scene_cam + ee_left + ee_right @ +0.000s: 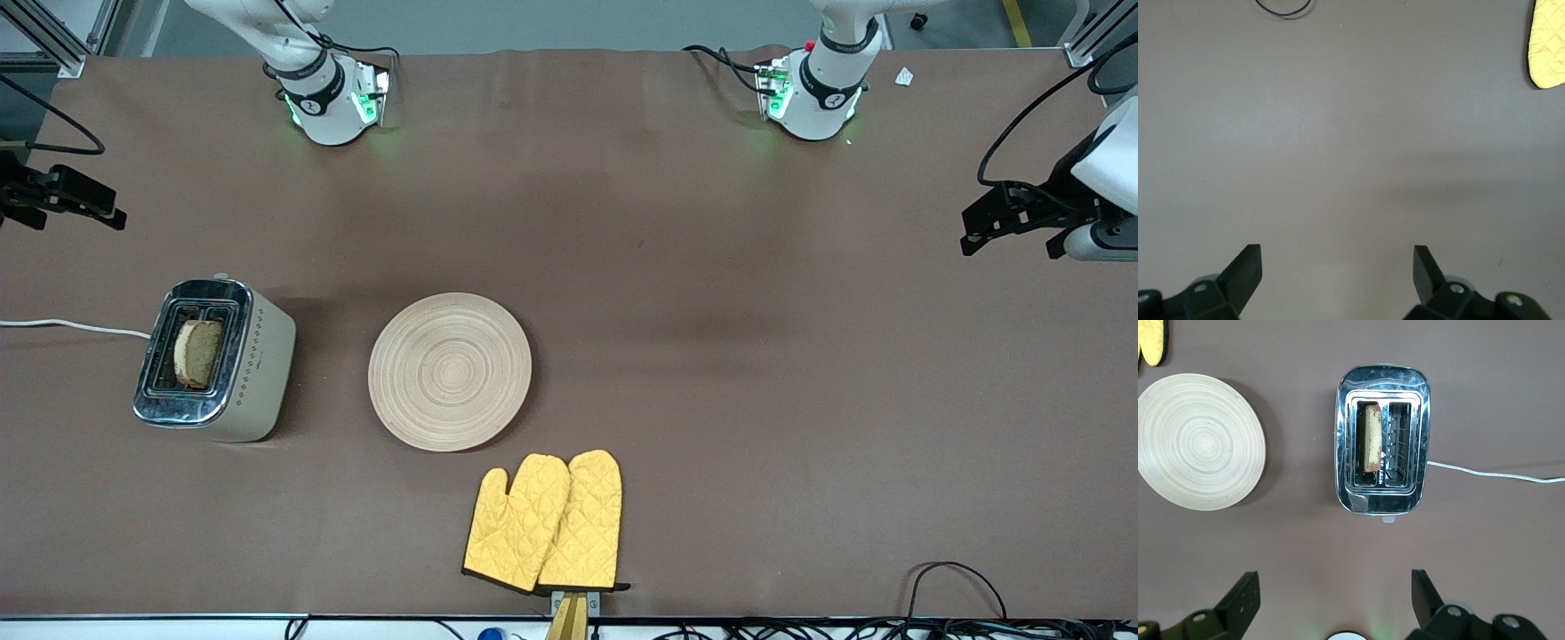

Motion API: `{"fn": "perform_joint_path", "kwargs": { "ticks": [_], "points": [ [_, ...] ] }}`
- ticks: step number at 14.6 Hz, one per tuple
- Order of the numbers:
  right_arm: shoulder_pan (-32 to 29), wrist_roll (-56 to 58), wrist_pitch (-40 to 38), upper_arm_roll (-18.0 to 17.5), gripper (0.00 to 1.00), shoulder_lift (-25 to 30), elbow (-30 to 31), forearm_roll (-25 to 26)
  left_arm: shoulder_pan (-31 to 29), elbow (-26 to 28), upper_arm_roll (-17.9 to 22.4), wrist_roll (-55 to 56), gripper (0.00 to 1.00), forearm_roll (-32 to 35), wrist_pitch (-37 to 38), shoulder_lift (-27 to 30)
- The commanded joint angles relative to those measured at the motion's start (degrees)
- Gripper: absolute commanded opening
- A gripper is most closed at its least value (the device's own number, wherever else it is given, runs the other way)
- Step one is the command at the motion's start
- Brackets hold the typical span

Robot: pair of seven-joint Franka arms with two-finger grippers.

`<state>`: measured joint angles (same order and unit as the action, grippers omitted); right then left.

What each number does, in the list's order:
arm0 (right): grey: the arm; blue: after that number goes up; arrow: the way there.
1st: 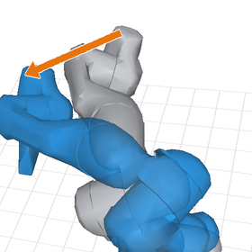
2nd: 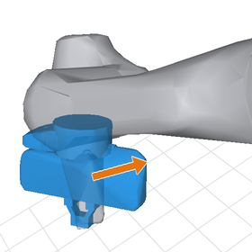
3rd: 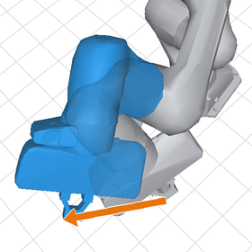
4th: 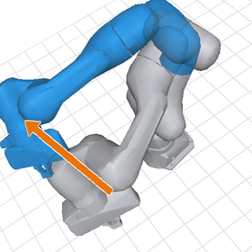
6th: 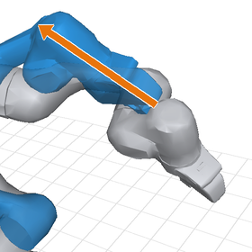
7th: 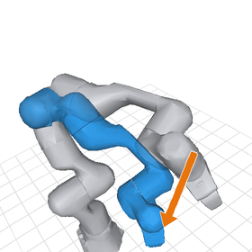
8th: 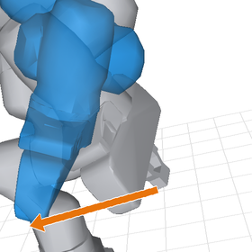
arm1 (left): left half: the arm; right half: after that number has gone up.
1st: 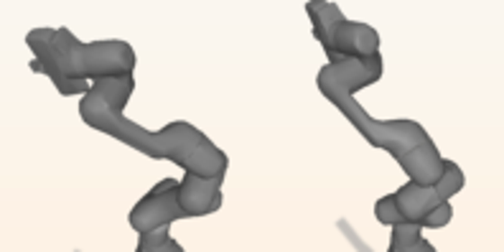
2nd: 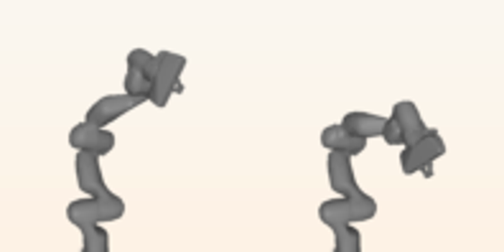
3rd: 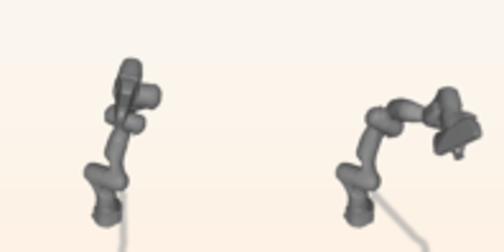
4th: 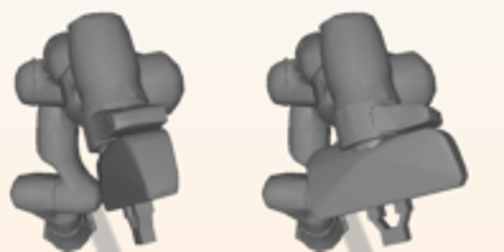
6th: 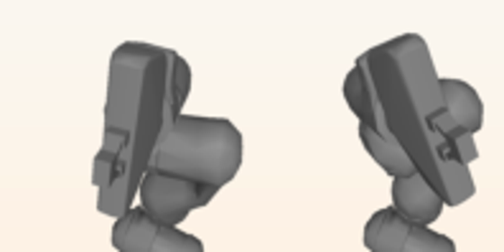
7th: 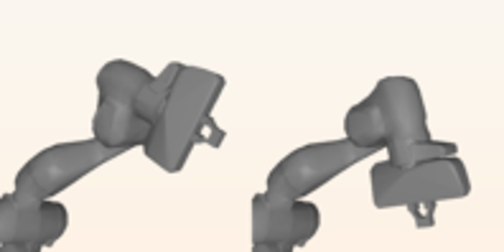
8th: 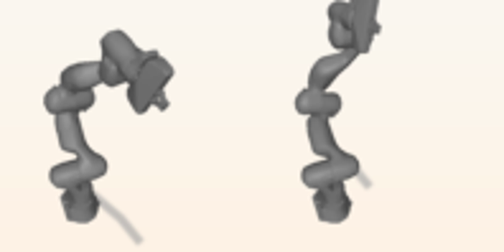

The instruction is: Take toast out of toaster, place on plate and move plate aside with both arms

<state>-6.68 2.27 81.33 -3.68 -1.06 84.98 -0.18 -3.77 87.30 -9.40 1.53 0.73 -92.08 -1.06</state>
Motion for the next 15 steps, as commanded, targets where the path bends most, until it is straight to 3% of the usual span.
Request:
{"fn": "perform_joint_path", "kwargs": {
  "ticks": [1, 15],
  "points": [
    [-1.0, 1.2, 0.3, -0.7, 1.0, 1.3, 1.2, -0.2, 0.3, -1.3, -0.1, 1.0, 1.0, 1.1, 1.1, -0.4],
    [-1.0, 0.7, 0.2, -0.9, 1.0, 1.3, 1.0, -0.4, 0.4, -3.3, -0.1, 0.6, 1.0, 1.5, 3.5, -1.3]
  ]
}}
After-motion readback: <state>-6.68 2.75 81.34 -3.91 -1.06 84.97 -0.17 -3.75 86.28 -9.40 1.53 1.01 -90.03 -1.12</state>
